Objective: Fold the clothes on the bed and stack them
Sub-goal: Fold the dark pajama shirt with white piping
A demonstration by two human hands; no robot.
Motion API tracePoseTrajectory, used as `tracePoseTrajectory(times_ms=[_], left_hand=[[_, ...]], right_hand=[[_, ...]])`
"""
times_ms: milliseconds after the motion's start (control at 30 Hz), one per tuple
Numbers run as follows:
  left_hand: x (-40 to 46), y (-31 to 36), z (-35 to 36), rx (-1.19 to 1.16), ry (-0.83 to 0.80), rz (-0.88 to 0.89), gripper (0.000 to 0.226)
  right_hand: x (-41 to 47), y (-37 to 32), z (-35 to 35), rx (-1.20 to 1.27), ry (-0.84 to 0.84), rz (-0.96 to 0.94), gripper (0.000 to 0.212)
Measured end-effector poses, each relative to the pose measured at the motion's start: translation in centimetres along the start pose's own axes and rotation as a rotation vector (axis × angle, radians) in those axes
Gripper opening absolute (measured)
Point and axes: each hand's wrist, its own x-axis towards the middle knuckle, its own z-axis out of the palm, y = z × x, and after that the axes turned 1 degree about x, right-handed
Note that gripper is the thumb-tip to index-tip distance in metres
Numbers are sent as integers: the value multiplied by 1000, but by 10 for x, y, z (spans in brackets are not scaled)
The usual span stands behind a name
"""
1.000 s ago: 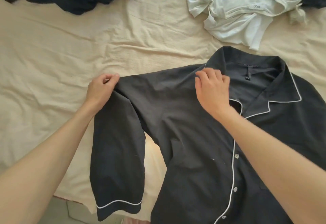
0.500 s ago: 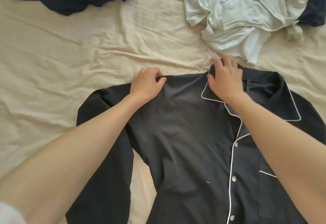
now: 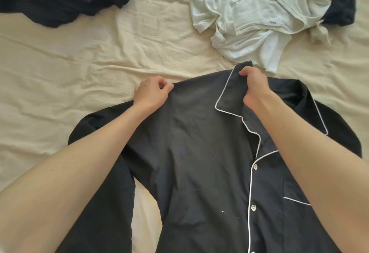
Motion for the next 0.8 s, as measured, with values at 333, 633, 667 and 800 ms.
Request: tracePoseTrajectory(times_ms=[333, 633, 667, 800], left_hand=[[-68, -27, -5, 371, 183, 235, 47], [-234, -103, -25, 359, 220, -235, 79], [-239, -111, -30, 238, 200, -423, 88], [-249, -140, -50, 100, 9, -700, 53]], right_hand=[[-46, 58, -22, -871, 91, -755, 60], [-181, 194, -47, -1283, -371, -873, 51], [-191, 207, -47, -1316, -436, -811, 52], [-211, 236, -47, -1407, -494, -679, 54]])
